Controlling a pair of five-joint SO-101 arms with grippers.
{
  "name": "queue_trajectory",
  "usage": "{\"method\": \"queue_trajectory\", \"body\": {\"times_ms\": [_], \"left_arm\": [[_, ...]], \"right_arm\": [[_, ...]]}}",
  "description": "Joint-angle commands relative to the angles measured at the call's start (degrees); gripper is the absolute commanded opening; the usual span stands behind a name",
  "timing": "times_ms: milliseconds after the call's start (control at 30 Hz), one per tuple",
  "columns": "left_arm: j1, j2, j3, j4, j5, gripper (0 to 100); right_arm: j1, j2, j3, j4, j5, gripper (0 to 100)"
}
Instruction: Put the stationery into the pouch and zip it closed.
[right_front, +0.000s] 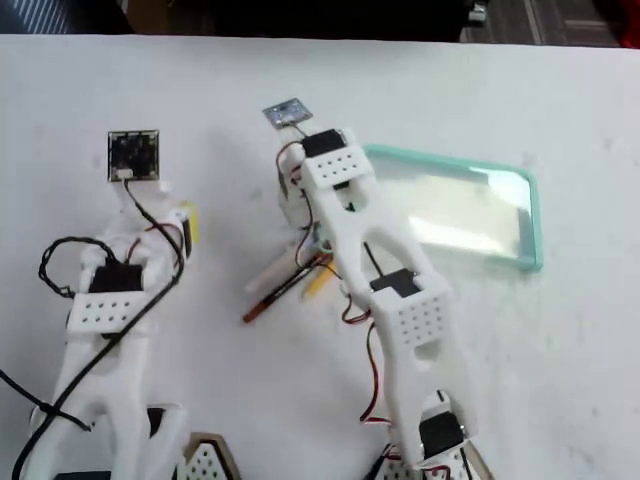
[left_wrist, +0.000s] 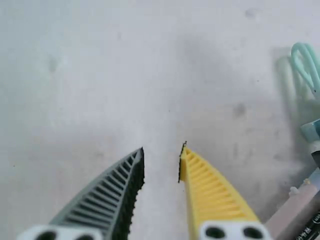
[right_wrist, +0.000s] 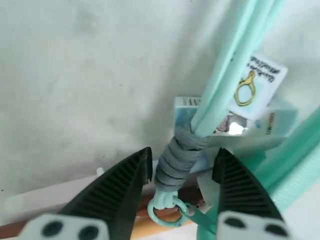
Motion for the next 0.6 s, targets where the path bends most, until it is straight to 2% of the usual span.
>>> {"method": "queue_trajectory", "body": {"times_ms": [0,467,567], "left_arm": [[0.6,-0.5,-0.7,-1.5,0.4,15],[0.7,-0.5,-0.7,-1.6,0.4,15],[0.7,-0.5,-0.7,-1.6,0.4,15]], "right_arm": [[0.9,-0.9,-2.3,-0.2,-0.7,19.0],[0.5,-1.2,-2.4,-1.9,-0.7,19.0],[0.5,-1.2,-2.4,-1.9,-0.7,14.3]]}}
